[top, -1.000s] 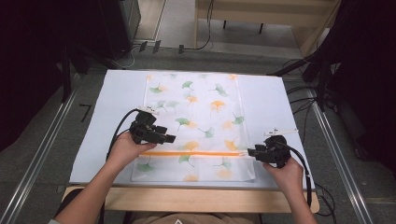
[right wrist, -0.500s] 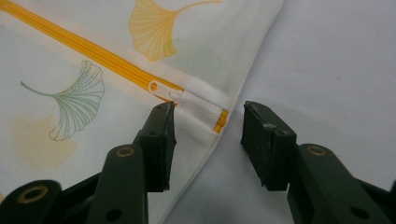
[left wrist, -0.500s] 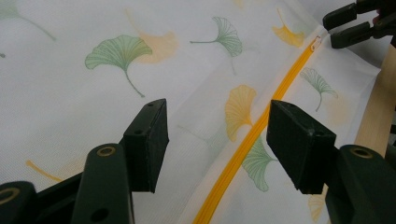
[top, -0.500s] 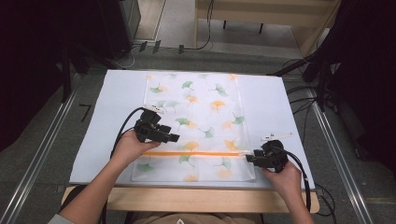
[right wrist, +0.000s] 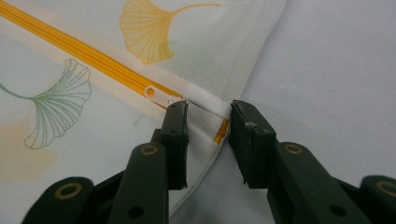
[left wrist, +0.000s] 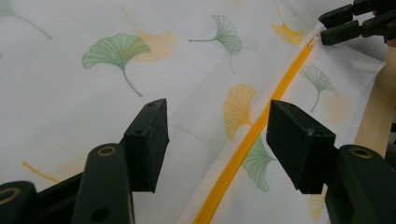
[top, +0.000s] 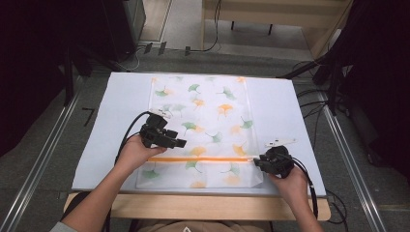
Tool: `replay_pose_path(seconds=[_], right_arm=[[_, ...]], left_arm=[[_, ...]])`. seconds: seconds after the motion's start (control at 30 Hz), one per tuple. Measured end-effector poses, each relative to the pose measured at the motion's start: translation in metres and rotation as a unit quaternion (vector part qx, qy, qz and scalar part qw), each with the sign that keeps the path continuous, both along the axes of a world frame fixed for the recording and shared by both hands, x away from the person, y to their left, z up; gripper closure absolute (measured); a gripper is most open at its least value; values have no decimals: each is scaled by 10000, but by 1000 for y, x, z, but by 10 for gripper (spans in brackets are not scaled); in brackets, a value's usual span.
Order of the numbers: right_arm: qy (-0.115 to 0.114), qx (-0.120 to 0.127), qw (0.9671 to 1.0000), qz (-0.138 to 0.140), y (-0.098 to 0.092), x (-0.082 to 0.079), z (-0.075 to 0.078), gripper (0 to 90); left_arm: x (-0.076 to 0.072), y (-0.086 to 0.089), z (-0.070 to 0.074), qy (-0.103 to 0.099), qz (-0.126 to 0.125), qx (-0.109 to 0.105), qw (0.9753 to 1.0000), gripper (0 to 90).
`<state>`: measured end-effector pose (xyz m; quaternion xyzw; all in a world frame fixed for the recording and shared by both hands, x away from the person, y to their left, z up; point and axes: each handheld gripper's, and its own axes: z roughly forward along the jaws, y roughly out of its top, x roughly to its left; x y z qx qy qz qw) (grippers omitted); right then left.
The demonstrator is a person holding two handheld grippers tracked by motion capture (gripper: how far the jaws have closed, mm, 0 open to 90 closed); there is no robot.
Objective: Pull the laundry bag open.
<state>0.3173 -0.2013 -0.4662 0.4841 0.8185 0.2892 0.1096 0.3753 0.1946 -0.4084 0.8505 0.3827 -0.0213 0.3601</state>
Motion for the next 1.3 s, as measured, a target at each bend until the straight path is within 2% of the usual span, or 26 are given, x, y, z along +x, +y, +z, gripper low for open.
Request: replay_pose_path(seconds=[0.23,0.43,0.53,0.63,0.67,0.73,0.77,0.83,0.93,1.0,1.17,1.3], right_arm=[[-1,-69,10000,-5,4,1,1,740],[35,-25,10000,30,5,2,1,807],[74,15,9999,85,5,3,1,834],[156,58,9998,114,4,6,2,845],[188,74,9997,102,4,6,2,849],[267,170,9995,89,3,8,3,852],[303,215,9993,92,2,9,3,851],[330,257,9990,125,1,10,4,851],[296,356,9988,153,0,10,7,852],[250,454,9986,141,-1,9,11,852],[195,657,9975,192,-3,6,17,852],[166,724,9968,293,-2,4,20,852]], left_arm=[[0,-1,-1,4,-37,-21,10000,412],[-3,-5,0,-180,-161,-109,9996,516],[-4,-8,-1,-190,-257,-100,9994,525],[-5,-12,-3,-108,-315,-108,9994,522],[-4,-12,-3,-25,-302,-83,9995,508],[-1,-13,-4,229,-244,-274,9991,443],[-1,-13,-4,255,-236,-335,9988,438],[-1,-14,-4,158,-279,-303,9990,435],[-2,-17,-6,178,-345,-336,9987,407],[-3,-19,-6,139,-469,-406,9980,399],[-6,-26,-5,56,-517,-507,9974,404],[-11,-36,-6,-69,-659,-299,9974,479]])
